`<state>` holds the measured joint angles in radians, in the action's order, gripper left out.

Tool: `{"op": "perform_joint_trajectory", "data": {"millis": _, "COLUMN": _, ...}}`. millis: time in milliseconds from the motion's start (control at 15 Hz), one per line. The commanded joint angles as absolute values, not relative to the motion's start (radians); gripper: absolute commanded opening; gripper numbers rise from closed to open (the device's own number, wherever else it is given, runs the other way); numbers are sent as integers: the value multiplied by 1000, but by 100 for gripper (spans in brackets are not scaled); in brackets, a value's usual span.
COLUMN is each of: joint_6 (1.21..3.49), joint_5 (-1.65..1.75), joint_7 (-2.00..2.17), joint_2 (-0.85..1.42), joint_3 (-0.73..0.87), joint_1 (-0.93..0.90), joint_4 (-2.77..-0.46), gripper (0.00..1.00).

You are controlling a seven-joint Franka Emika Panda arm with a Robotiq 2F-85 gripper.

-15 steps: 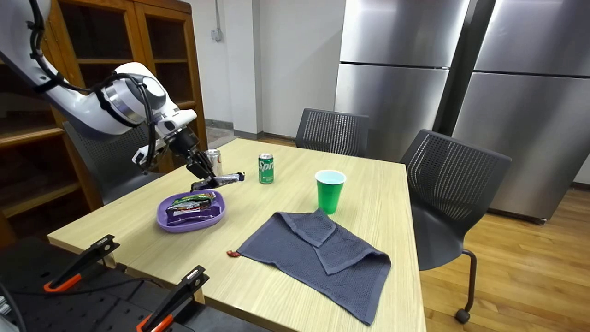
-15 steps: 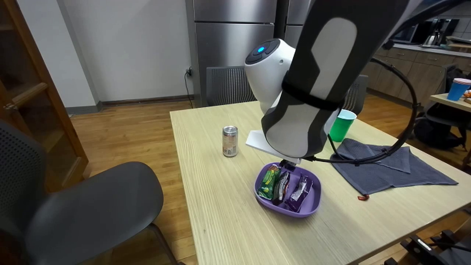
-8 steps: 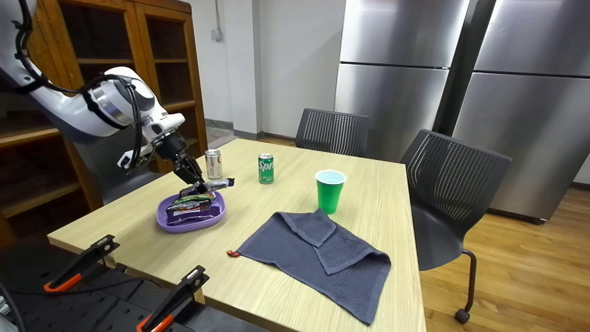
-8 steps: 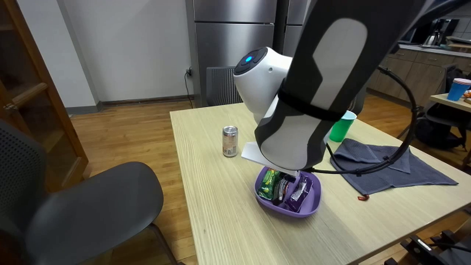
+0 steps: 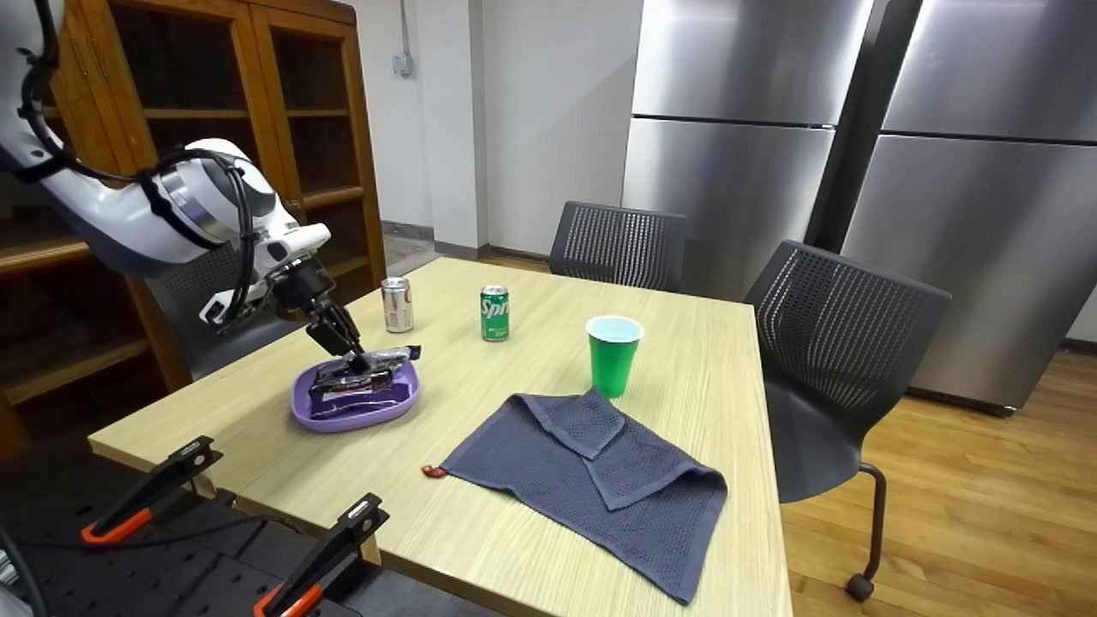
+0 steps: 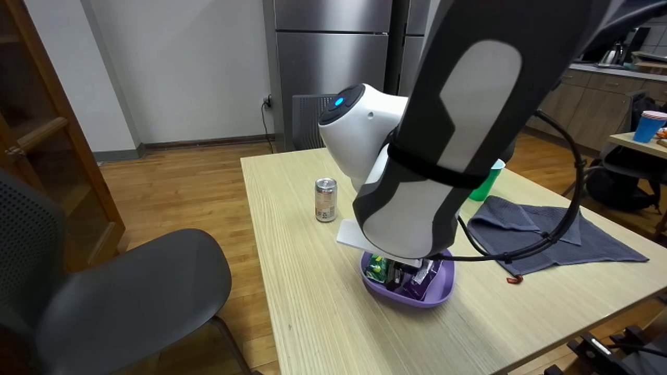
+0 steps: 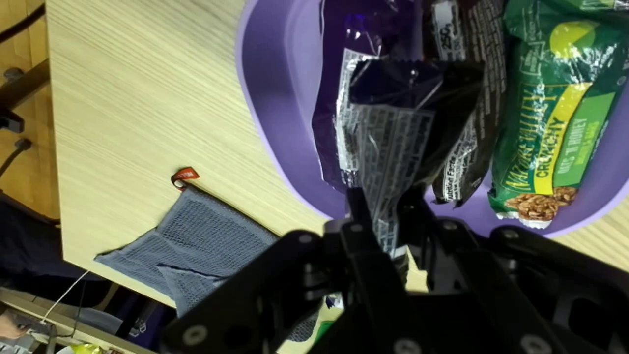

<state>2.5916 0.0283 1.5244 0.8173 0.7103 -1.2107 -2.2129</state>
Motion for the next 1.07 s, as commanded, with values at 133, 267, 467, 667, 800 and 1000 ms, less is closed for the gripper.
{"op": "perform_joint_trajectory", "data": {"millis": 133, "joint_6": 2527, "joint_5": 91, "joint_7": 1549, "joint_2": 795, "joint_3": 636, "joint_1": -1118, "joint_4": -2164, "gripper": 6}}
{"op": "perform_joint_trajectory", "data": {"millis": 267, "joint_6": 2518, "joint_5": 101, "joint_7": 1549, "joint_2": 800, "joint_3": 608, "joint_1": -1090, "joint_4": -2146, "gripper": 6}}
{"op": "perform_joint_trajectory", "data": {"millis": 467, "joint_6": 2502, "joint_5": 122, "joint_7": 1550, "joint_2": 803, "joint_3": 566, "joint_1": -1046, "joint_4": -2124, "gripper": 6}}
{"op": "perform_joint_trajectory", "data": {"millis": 667, "joint_6": 2483, "joint_5": 143, "joint_7": 1553, "joint_2": 805, "joint_3": 525, "joint_1": -1000, "joint_4": -2104, "gripper": 6}}
{"op": "perform_joint_trajectory", "data": {"millis": 800, "joint_6": 2471, "joint_5": 160, "joint_7": 1555, "joint_2": 809, "joint_3": 501, "joint_1": -973, "joint_4": -2091, "gripper": 6}}
{"op": "perform_joint_trajectory", "data": {"millis": 1000, "joint_6": 2453, "joint_5": 181, "joint_7": 1555, "joint_2": 812, "joint_3": 462, "joint_1": -929, "joint_4": -2072, "gripper": 6}}
